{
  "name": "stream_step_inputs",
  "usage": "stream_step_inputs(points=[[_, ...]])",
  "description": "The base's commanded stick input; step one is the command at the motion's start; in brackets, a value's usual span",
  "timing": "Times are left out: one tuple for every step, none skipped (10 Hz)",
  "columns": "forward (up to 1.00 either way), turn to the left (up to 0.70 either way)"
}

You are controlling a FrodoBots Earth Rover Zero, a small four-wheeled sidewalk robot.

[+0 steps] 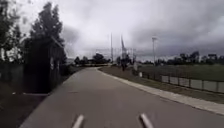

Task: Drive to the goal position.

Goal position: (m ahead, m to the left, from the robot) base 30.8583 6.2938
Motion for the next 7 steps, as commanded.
stream_step_inputs(points=[[1.0, 0.01], [1.0, 0.01], [1.0, 0.01], [1.0, 0.01], [1.0, 0.01], [1.0, 0.19], [1.0, 0.33]])
